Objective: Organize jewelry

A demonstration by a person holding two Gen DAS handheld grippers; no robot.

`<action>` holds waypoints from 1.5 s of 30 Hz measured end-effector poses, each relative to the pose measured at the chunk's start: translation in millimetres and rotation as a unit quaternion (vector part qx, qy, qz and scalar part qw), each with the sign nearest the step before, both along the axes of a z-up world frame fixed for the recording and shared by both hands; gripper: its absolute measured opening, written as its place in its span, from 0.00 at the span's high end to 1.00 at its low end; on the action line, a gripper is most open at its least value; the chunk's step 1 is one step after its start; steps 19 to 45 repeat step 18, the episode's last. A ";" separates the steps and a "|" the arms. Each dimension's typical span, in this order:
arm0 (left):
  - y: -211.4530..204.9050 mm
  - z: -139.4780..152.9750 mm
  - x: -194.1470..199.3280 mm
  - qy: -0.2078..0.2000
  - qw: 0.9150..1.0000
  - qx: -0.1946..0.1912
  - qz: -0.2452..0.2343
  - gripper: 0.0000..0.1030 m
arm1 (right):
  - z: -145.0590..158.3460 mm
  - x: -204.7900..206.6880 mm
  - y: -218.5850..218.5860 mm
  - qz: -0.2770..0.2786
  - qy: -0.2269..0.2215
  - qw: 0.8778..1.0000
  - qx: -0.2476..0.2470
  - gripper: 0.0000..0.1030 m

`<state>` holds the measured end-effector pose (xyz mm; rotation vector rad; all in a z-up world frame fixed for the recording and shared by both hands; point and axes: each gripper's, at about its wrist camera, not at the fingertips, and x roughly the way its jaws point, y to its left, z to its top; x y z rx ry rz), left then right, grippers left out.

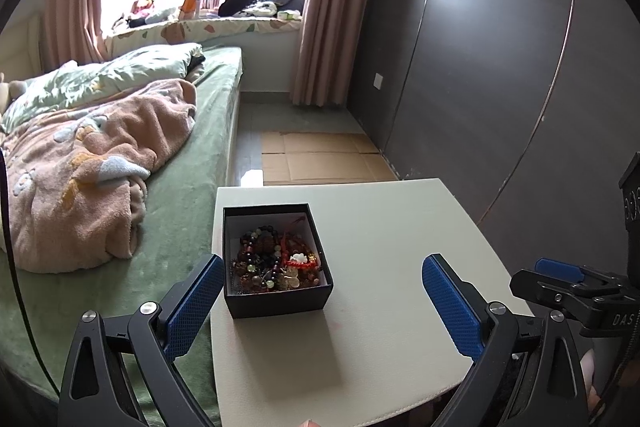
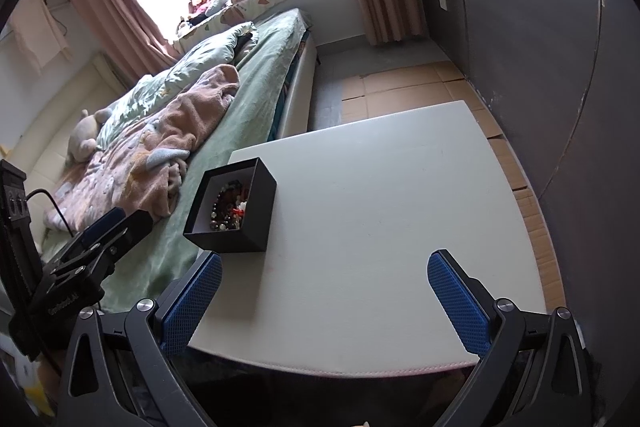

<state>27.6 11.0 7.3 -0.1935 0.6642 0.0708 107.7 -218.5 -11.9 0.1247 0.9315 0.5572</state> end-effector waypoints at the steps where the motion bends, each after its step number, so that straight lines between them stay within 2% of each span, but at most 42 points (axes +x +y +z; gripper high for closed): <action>1: 0.0 0.1 -0.4 0.000 1.000 -0.001 0.000 0.04 | 0.1 0.0 -1.4 0.000 0.000 1.000 -0.001 0.00; 45: -5.5 -0.1 1.2 0.000 1.000 0.005 -0.010 0.04 | -1.3 0.6 -13.2 -0.010 0.014 1.000 -0.011 0.00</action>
